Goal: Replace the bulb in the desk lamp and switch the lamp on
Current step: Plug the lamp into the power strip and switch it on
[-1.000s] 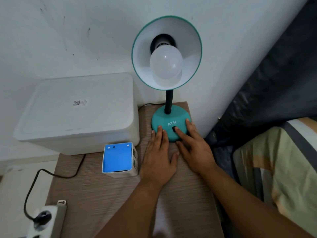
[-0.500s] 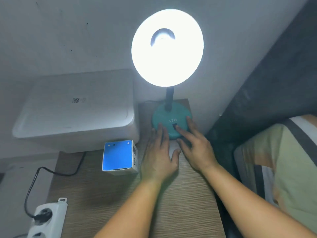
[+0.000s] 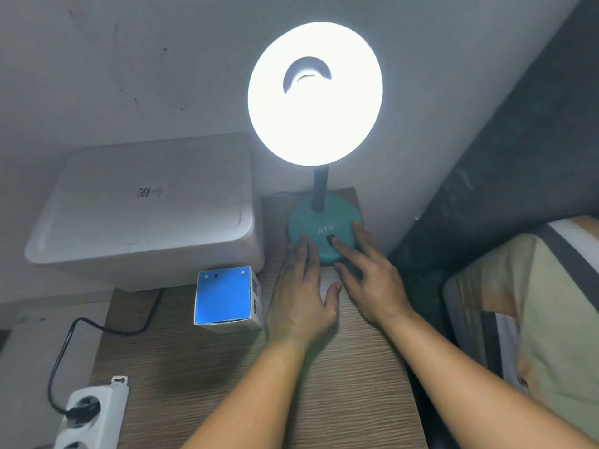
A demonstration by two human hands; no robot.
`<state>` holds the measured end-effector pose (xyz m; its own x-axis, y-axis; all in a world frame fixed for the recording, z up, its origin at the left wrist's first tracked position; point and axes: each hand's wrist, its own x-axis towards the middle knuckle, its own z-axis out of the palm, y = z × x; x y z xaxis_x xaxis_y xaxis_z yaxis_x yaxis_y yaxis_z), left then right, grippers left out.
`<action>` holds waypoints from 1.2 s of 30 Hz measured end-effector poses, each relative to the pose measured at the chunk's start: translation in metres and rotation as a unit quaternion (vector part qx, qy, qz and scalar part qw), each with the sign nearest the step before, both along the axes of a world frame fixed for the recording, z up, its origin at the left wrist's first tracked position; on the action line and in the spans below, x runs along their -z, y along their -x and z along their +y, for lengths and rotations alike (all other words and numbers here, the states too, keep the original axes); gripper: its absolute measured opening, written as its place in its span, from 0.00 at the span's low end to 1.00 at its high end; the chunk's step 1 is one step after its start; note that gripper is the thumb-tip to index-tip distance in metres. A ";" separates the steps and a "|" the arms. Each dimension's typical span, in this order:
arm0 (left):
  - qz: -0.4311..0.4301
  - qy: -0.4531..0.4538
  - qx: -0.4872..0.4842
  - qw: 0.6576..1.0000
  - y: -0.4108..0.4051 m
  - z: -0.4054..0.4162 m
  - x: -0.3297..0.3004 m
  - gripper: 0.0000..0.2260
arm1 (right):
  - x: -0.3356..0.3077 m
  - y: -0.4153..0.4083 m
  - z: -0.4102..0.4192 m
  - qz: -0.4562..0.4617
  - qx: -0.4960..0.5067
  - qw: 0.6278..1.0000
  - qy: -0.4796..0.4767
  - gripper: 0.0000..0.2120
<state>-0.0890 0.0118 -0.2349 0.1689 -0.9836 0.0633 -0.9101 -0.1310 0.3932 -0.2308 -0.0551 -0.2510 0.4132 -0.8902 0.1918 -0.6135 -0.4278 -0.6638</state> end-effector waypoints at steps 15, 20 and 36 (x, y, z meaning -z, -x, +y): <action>0.009 -0.012 0.006 1.000 -0.001 -0.001 0.006 0.35 | 0.003 0.000 -0.002 -0.004 0.006 1.000 -0.004 0.23; 0.004 -0.014 0.013 1.000 -0.001 -0.002 0.008 0.35 | 0.002 0.000 -0.001 0.001 0.005 1.000 -0.007 0.23; 0.014 -0.013 0.013 1.000 -0.001 -0.001 0.011 0.35 | 0.003 0.000 -0.001 0.003 0.002 1.000 -0.005 0.23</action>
<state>-0.0878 0.0104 -0.2461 0.1455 -0.9888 0.0325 -0.9021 -0.1191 0.4147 -0.2313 -0.0562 -0.2538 0.4106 -0.8939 0.1799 -0.6185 -0.4181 -0.6653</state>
